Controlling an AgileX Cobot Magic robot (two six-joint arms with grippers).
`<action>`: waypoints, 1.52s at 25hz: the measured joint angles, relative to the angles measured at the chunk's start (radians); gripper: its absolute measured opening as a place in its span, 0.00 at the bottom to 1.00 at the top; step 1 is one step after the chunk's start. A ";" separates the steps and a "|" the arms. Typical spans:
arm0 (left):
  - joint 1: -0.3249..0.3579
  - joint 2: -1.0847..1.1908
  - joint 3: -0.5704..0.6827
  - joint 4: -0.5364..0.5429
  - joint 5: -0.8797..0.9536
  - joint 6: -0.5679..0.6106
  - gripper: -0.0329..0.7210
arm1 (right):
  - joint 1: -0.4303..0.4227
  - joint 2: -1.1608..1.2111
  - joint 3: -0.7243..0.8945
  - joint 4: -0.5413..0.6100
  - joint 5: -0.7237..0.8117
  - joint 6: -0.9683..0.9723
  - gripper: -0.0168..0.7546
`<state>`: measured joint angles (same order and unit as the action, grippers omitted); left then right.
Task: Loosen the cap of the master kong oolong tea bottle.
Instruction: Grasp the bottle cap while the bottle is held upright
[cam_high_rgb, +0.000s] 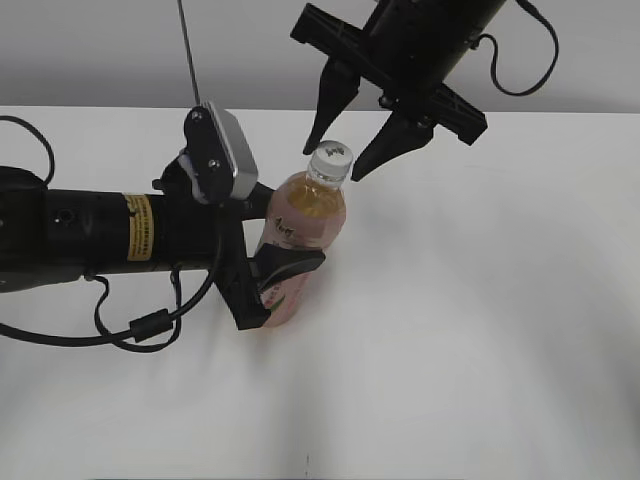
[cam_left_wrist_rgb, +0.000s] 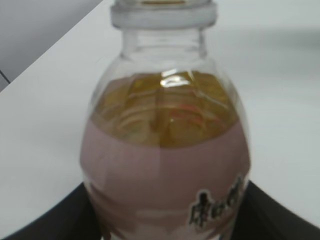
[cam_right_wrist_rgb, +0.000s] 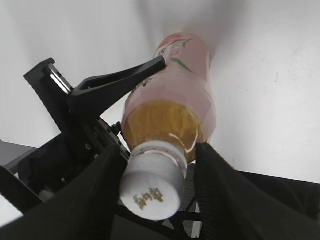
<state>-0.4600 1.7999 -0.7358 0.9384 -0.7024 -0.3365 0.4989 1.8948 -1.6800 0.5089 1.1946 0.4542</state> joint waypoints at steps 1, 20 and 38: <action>0.000 0.000 0.000 0.001 0.000 0.000 0.59 | 0.000 0.000 0.000 0.000 0.002 0.000 0.49; 0.000 0.000 0.000 0.006 0.000 0.004 0.59 | 0.000 0.000 0.000 0.002 0.007 -0.696 0.39; 0.004 0.000 0.000 -0.034 0.014 -0.011 0.59 | 0.001 0.000 -0.005 0.017 -0.049 -2.069 0.39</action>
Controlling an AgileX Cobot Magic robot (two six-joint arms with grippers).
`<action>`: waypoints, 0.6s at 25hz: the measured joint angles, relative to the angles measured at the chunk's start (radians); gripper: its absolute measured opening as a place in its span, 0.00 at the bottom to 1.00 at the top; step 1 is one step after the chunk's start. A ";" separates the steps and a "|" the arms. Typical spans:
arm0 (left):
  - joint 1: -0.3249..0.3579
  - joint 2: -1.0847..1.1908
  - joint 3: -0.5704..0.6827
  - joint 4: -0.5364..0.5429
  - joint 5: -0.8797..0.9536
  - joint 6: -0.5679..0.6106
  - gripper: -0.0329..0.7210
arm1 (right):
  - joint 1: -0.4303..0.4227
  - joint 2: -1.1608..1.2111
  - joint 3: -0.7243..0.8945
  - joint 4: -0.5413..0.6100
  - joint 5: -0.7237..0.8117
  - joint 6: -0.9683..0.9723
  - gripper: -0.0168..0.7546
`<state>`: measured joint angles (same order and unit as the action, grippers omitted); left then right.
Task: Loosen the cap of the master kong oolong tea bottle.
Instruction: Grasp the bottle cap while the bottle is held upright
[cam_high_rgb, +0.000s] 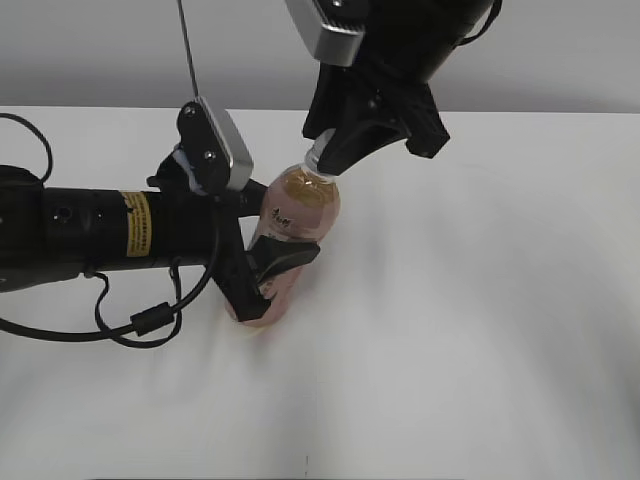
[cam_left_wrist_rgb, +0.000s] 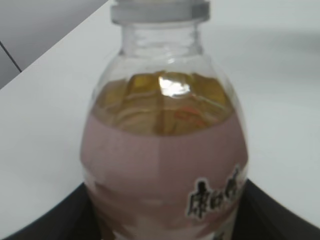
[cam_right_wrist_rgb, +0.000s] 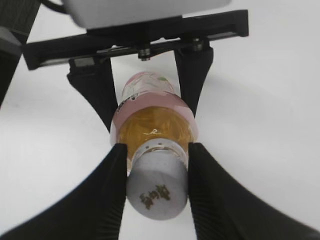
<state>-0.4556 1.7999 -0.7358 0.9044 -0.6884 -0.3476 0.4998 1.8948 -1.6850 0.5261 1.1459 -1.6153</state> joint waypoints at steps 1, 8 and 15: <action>0.000 0.000 0.000 0.000 0.000 0.000 0.59 | 0.000 0.000 -0.001 -0.006 0.004 -0.064 0.39; 0.001 0.002 0.000 -0.003 -0.022 -0.004 0.59 | 0.000 -0.003 -0.002 -0.058 -0.002 -0.371 0.39; 0.001 0.003 0.000 -0.039 -0.112 -0.008 0.59 | 0.000 -0.063 -0.004 -0.063 -0.005 -0.395 0.38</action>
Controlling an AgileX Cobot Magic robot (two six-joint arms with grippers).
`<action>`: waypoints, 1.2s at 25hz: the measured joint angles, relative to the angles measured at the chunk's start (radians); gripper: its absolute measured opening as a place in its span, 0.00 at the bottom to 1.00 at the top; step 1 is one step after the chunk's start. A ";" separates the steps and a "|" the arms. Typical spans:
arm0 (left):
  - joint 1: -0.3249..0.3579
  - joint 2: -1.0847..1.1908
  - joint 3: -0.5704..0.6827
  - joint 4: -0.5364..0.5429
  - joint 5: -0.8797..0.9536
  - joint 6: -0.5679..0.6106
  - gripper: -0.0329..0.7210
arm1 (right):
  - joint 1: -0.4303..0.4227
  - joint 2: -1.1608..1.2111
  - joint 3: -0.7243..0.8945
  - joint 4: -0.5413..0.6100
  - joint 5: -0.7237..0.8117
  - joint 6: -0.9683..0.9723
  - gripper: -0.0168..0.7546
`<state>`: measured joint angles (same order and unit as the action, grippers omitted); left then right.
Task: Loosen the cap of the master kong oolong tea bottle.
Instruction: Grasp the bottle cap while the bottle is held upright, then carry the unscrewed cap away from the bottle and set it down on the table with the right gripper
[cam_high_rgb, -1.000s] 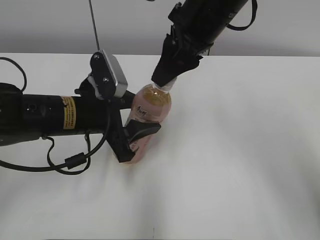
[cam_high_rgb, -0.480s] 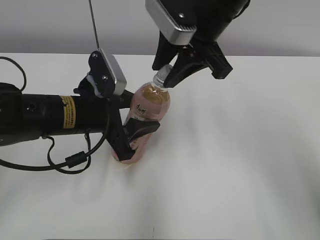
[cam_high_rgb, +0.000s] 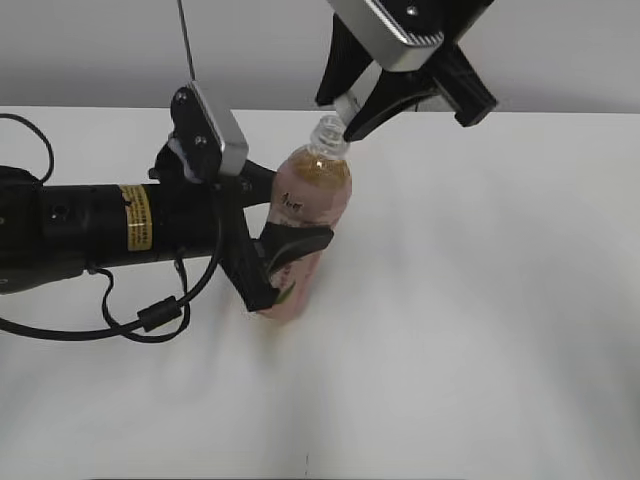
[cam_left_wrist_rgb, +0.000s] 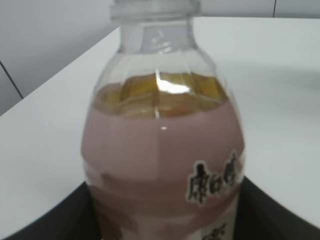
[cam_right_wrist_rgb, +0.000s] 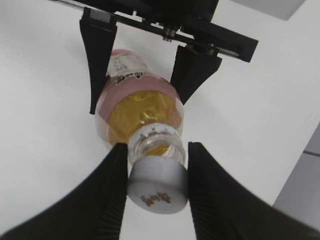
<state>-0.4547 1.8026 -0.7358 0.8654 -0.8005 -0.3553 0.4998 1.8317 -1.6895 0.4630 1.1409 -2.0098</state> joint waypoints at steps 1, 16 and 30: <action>0.000 0.000 0.000 0.004 0.000 0.002 0.59 | 0.000 -0.009 0.000 0.001 0.004 0.000 0.38; -0.002 0.008 0.000 0.030 -0.040 0.013 0.59 | -0.053 -0.028 -0.002 -0.134 -0.007 0.404 0.38; -0.003 0.160 0.000 -0.062 -0.331 0.064 0.59 | -0.177 0.088 -0.002 -0.168 -0.067 1.066 0.38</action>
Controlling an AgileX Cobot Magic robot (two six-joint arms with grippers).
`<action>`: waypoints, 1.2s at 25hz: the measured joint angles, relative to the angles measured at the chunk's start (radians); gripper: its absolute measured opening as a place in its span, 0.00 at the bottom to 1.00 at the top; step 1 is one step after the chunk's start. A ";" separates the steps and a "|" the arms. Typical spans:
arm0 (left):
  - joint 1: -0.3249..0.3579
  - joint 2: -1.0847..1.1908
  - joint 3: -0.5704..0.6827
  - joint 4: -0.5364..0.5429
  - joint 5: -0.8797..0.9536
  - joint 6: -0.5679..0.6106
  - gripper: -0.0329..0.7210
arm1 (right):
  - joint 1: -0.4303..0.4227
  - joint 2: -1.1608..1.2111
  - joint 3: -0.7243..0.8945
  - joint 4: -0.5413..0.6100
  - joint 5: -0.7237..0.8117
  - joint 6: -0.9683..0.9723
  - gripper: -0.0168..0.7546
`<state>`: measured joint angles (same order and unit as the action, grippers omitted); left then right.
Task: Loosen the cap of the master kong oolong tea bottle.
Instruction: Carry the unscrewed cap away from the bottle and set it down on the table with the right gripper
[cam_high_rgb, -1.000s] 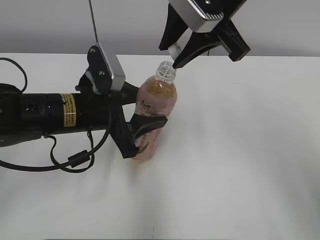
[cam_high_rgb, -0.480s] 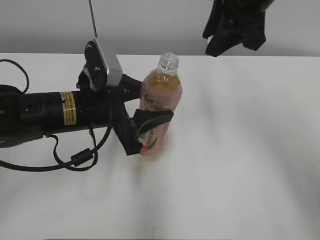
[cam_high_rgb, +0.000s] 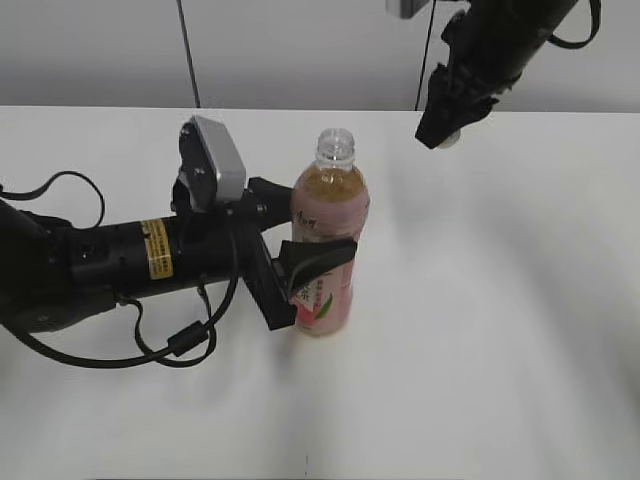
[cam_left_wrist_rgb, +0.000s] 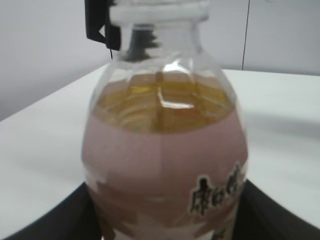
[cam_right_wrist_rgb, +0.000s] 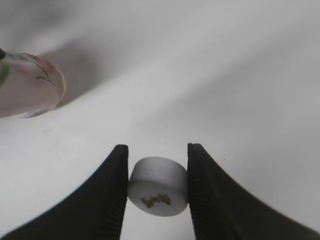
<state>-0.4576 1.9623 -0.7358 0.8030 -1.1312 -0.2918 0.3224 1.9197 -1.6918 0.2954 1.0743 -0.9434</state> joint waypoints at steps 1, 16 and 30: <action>0.000 0.016 0.000 0.000 0.005 0.000 0.59 | 0.000 0.019 0.000 -0.012 0.005 0.055 0.38; 0.000 0.053 0.004 -0.025 -0.007 0.028 0.59 | 0.000 0.355 0.000 -0.173 0.089 0.498 0.38; 0.001 0.053 0.048 -0.061 -0.042 0.039 0.59 | 0.000 0.408 -0.002 -0.197 0.038 0.590 0.63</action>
<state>-0.4567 2.0155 -0.6877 0.7418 -1.1735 -0.2524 0.3224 2.3280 -1.6938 0.0982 1.1122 -0.3532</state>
